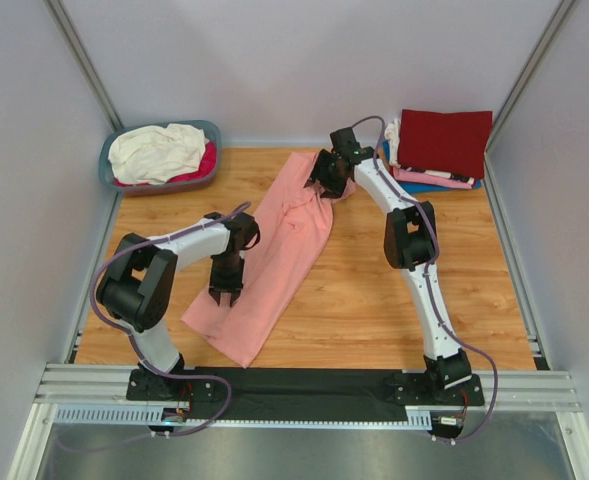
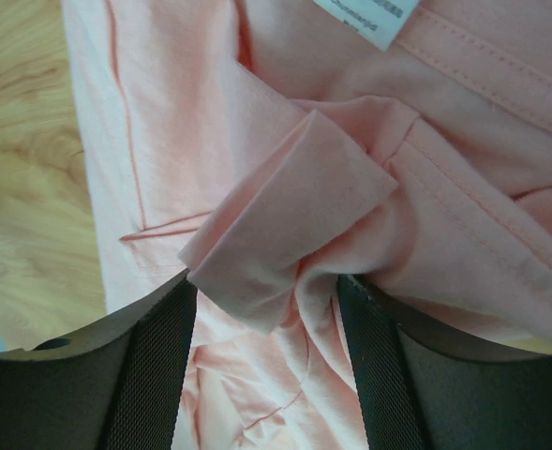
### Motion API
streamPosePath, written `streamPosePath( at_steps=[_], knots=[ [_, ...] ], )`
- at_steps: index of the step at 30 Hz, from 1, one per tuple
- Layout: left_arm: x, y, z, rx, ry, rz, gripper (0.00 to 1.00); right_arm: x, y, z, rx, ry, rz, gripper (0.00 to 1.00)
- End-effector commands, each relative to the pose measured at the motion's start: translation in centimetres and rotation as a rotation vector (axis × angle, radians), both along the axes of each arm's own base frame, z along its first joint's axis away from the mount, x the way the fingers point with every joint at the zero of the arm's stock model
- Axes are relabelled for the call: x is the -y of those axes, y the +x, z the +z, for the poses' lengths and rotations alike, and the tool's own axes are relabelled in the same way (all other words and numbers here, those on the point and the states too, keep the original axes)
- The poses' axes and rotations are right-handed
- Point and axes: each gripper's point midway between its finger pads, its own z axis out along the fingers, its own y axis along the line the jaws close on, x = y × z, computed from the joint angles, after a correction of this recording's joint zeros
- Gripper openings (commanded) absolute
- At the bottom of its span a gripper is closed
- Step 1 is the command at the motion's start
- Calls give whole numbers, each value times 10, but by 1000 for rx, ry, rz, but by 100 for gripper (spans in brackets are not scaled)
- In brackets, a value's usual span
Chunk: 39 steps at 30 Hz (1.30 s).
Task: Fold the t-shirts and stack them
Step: Fold the tshirt
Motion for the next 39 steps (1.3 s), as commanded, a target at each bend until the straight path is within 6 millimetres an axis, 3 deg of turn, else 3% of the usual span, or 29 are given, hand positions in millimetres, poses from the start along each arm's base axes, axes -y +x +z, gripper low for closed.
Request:
streamPosePath(
  at_steps=[1,5,6,8,11,13,14,15,17,18,19,20,21,23,24,25,26,27,28,29,32,36,37,38,39],
  knots=[
    [50,-12,5,-3,-183,-7,41,-7,14,-18,20,81,10,66],
    [90,-39,-1,-43,-261,-46,41,-1,31,-25,43,107,-26,68],
    [111,-53,-6,-68,-319,-56,41,3,37,-32,46,115,-44,69],
    [132,-66,-10,-93,-376,-71,41,12,48,-37,63,137,-70,71],
    [146,-79,-10,-96,-369,-96,39,23,69,-35,114,195,-103,74],
    [155,-75,7,-50,-387,-120,39,21,84,-20,194,264,-69,77],
    [149,-74,14,-33,-359,-129,39,17,89,-13,235,296,-42,79],
    [156,-65,35,22,-390,-143,40,12,92,-3,270,325,-13,80],
    [142,-54,55,94,-331,-173,42,5,96,26,350,362,41,82],
    [146,-44,78,157,-356,-190,44,5,98,37,379,363,52,84],
    [144,-41,88,182,-349,-203,45,5,97,44,394,360,59,84],
    [131,-39,94,198,-292,-218,45,6,97,71,440,356,68,84],
    [135,-34,111,226,-309,-223,46,8,94,69,429,349,64,85],
    [125,-31,120,252,-265,-228,46,8,90,106,477,362,84,86],
    [124,-29,128,280,-278,-231,46,9,85,109,456,361,83,87],
    [117,-25,130,312,-251,-230,46,6,77,131,472,381,110,87],
    [110,-22,136,341,-238,-227,47,4,68,129,440,386,126,91],
    [102,-19,137,356,-216,-217,47,4,62,146,454,393,147,91],
    [94,-16,138,368,-194,-206,47,1,49,136,411,386,167,91],
    [84,-14,139,377,-170,-190,47,1,37,166,448,386,192,91],
    [60,-9,135,379,-185,-128,47,6,-4,182,453,299,259,90],
    [31,-11,128,392,-201,-67,47,32,-76,152,306,170,217,90],
    [24,-9,128,398,-194,-52,47,37,-96,167,323,158,202,89],
    [18,-9,128,403,-191,-44,47,46,-133,118,175,107,191,87],
    [15,-9,127,403,-188,-47,47,47,-153,103,145,26,175,86]
  ],
)
